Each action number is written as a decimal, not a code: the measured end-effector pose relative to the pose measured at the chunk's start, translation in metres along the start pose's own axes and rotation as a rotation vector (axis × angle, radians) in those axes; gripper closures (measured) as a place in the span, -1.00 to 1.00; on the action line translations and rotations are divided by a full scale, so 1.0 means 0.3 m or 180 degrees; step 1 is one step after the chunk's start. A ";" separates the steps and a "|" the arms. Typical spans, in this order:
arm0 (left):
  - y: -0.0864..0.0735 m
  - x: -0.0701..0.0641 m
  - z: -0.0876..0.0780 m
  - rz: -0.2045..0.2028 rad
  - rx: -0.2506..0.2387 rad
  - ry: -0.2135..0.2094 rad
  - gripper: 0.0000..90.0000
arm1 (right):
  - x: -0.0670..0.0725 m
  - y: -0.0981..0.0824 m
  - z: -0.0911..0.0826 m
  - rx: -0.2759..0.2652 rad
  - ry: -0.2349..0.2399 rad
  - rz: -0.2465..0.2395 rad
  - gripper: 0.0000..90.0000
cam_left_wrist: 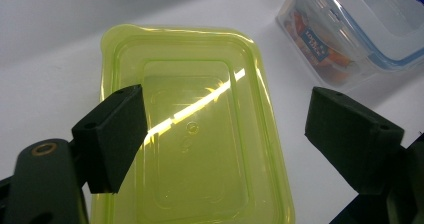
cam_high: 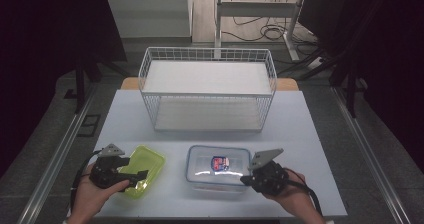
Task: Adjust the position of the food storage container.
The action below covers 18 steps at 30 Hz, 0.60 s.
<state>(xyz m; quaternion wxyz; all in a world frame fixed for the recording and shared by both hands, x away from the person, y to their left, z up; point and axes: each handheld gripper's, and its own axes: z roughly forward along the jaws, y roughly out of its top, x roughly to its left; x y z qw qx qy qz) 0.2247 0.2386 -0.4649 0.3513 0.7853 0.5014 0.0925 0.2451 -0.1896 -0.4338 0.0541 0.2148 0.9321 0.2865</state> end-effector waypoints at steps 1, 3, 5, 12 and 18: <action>0.001 -0.001 0.000 0.0001 0.0000 -0.0004 -0.63 | 0.000 0.000 0.000 0.0000 0.0000 0.0000 0.98; 0.001 -0.003 0.001 -0.0005 -0.0008 -0.0002 -0.63 | 0.024 -0.024 0.022 0.0113 0.0070 -0.0034 0.98; 0.001 -0.004 0.002 -0.0003 -0.0002 -0.0003 -0.63 | 0.038 -0.038 0.046 0.0203 0.0113 -0.0043 0.98; -0.005 -0.004 0.002 -0.0003 0.0013 0.0006 -0.63 | 0.016 -0.065 0.104 0.0273 0.0103 0.0050 0.98; -0.008 0.001 0.007 -0.0042 0.0020 0.0020 -0.63 | 0.004 -0.075 0.127 0.0266 0.0074 0.0108 0.98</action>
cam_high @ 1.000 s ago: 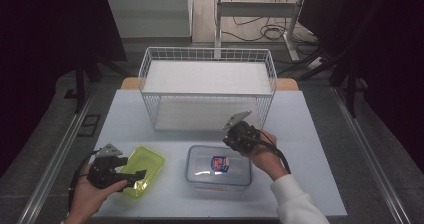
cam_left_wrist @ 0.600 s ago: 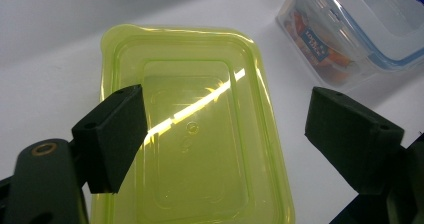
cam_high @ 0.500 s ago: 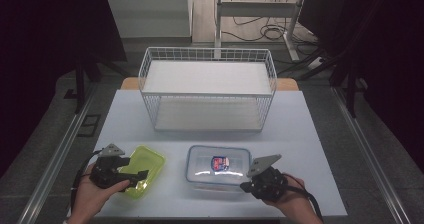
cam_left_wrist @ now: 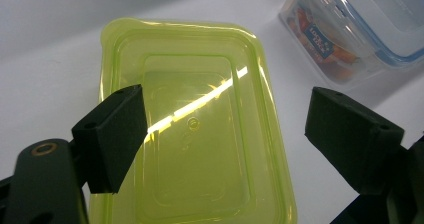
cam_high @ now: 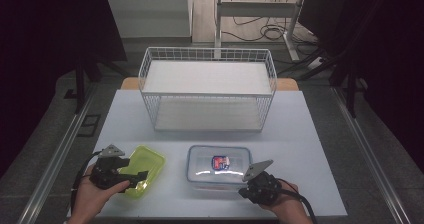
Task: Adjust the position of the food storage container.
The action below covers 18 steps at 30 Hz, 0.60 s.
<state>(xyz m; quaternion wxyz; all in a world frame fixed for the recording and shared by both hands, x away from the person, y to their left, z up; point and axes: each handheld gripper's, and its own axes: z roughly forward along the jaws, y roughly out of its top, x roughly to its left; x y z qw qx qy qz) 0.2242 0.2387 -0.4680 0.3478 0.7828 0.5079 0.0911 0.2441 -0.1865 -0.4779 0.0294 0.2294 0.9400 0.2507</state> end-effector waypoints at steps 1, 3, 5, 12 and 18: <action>0.000 -0.001 0.000 -0.0002 -0.0001 0.0001 -0.63 | -0.001 -0.001 0.002 -0.0005 -0.0006 -0.0008 0.98; 0.001 -0.004 0.001 -0.0003 -0.0006 0.0005 -0.63 | -0.001 -0.002 0.003 -0.0016 -0.0008 -0.0012 0.98; 0.002 -0.007 0.002 -0.0004 -0.0011 0.0006 -0.64 | -0.001 -0.003 0.002 -0.0025 -0.0021 -0.0020 0.98; 0.007 -0.022 -0.009 -0.0012 -0.0016 -0.0010 -0.64 | -0.009 -0.019 0.007 -0.0063 -0.0047 0.0090 0.98; 0.015 -0.048 -0.025 0.0016 -0.0081 -0.0052 -0.64 | 0.003 -0.034 -0.074 -0.0325 -0.0032 0.0215 0.98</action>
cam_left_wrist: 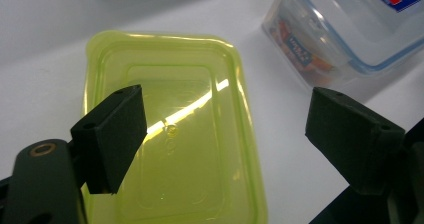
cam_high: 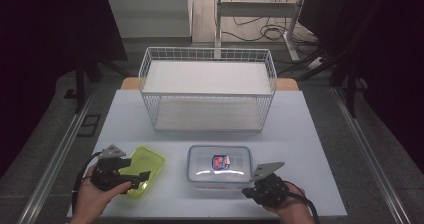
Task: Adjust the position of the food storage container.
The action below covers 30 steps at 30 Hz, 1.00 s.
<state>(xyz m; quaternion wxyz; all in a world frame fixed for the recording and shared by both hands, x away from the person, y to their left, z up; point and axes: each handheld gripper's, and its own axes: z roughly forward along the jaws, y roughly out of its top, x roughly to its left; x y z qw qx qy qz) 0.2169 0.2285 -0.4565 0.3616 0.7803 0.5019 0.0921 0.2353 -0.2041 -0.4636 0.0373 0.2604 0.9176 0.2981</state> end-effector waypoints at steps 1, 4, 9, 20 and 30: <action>0.000 0.000 0.000 0.0000 0.0000 0.0000 -0.64 | 0.000 0.000 0.000 0.0000 0.0000 0.0000 0.98; 0.000 -0.007 0.006 0.0011 0.0008 -0.0046 -0.64 | -0.035 0.014 -0.060 -0.0222 -0.0059 0.0160 0.92; 0.005 -0.001 0.003 -0.0019 -0.0020 -0.0076 -0.64 | -0.076 0.035 -0.096 -0.0413 -0.0072 0.0414 0.66; 0.018 -0.011 -0.001 -0.0018 -0.0072 -0.0146 -0.66 | -0.158 0.044 -0.113 -0.0720 -0.0235 0.1258 -0.58; 0.018 -0.042 -0.005 -0.0030 -0.0095 -0.0168 -0.66 | -0.211 -0.016 -0.149 -0.0795 -0.0298 0.1483 -0.58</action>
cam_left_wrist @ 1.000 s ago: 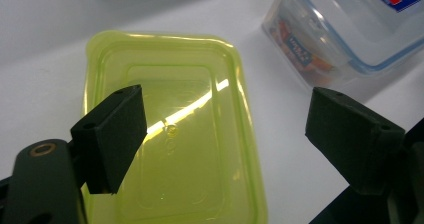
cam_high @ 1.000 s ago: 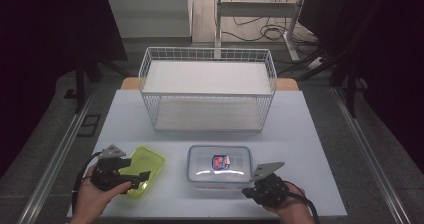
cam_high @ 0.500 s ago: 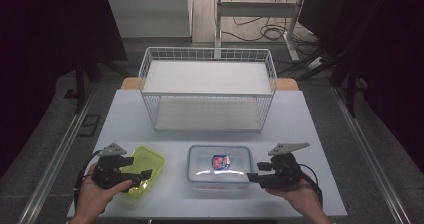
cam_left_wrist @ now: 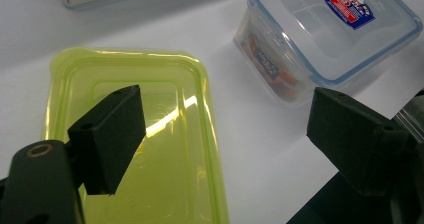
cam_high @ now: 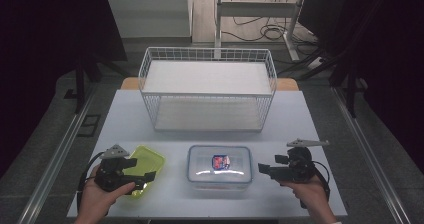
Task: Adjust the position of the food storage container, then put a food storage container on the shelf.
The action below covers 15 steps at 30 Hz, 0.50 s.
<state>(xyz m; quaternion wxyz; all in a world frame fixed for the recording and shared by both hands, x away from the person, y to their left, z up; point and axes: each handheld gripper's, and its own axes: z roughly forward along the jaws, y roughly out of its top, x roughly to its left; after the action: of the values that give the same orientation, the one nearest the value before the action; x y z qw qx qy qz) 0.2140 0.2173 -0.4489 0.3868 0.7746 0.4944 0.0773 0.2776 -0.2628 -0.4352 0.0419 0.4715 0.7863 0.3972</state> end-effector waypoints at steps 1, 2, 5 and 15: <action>0.000 -0.004 0.001 0.0001 -0.0002 -0.0009 -0.66 | 0.000 0.000 0.000 0.0000 0.0000 0.0000 -0.58; 0.001 -0.008 0.001 0.0011 -0.0007 -0.0014 -0.66 | 0.000 0.001 -0.002 -0.0004 0.0009 0.0010 -0.58; 0.002 -0.017 0.000 0.0001 -0.0025 -0.0035 -0.67 | 0.006 0.003 -0.002 -0.0020 0.0029 0.0007 -0.59; 0.032 -0.100 0.042 -0.0223 -0.0092 -0.0315 -0.75 | 0.007 -0.005 -0.008 0.0018 0.0079 -0.0035 -0.59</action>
<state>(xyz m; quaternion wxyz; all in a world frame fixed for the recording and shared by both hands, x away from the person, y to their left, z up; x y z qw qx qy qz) 0.2122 0.1838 -0.4433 0.4243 0.7540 0.5003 0.0324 0.2742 -0.2630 -0.4339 0.0330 0.4623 0.7905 0.4004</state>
